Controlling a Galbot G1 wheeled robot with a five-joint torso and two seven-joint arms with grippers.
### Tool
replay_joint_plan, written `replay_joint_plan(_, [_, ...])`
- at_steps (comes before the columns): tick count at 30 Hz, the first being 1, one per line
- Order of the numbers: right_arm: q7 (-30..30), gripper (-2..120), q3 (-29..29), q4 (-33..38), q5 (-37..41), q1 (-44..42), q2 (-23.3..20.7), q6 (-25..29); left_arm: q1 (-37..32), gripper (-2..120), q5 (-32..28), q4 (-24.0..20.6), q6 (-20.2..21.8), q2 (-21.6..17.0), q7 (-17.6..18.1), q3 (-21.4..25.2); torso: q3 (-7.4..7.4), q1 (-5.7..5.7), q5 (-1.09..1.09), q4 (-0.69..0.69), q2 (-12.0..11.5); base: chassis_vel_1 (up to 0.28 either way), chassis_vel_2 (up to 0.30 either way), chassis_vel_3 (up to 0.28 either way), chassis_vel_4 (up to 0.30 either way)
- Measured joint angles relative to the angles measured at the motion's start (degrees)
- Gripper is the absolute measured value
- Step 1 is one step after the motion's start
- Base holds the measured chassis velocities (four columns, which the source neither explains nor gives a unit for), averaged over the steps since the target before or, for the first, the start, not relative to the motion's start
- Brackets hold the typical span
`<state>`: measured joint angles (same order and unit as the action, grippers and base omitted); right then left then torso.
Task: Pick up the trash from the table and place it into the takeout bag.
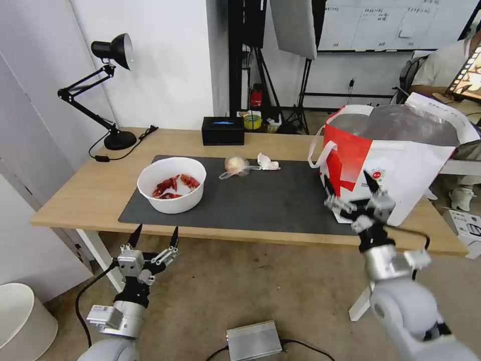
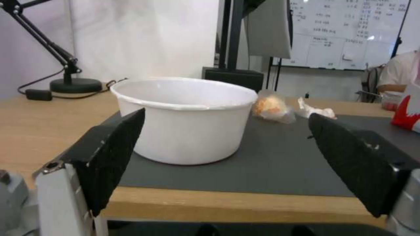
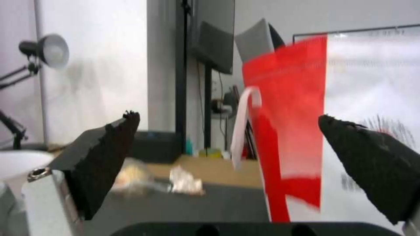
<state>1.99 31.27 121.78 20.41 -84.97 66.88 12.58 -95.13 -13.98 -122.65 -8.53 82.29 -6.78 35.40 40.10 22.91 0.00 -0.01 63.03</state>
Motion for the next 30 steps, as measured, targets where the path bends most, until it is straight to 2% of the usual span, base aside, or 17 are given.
replay_joint_plan(6, [-1.6, 100, 0.0, 0.2, -3.0, -4.0, 1.6, 2.1, 0.6, 100, -0.1, 0.7, 0.0, 0.0, 0.0, 0.0, 0.0, 0.0, -0.01, 0.0, 0.0, 0.0, 0.0, 0.0, 0.0])
replay_joint_plan(21, [-1.8, 100, -0.6, -1.0, -3.0, -2.5, 0.9, 2.2, 1.4, 100, -1.2, 0.9, 0.1, -0.6, 0.0, 0.2, 0.0, 0.0, 0.0, 0.01, 0.0, 0.0, 0.0, 0.0, 0.0])
replay_joint_plan(26, [-0.6, 100, -2.1, -1.3, 0.2, 1.2, -0.4, 0.2, 1.4, 100, -1.3, 0.8, 0.1, -0.8, 0.0, 0.3, 0.0, 0.0, 0.0, 0.01, 0.0, 0.0, 0.0, 0.0, 0.0])
replay_joint_plan(30, [2.1, 100, -6.0, -4.1, 5.3, 7.9, -2.5, -3.2, 1.3, 100, -1.0, 0.9, 0.1, -0.7, 0.0, 0.0, 0.01, 0.01, 0.0, 0.01, 0.0, 0.0, 0.0, 0.0, 0.0])
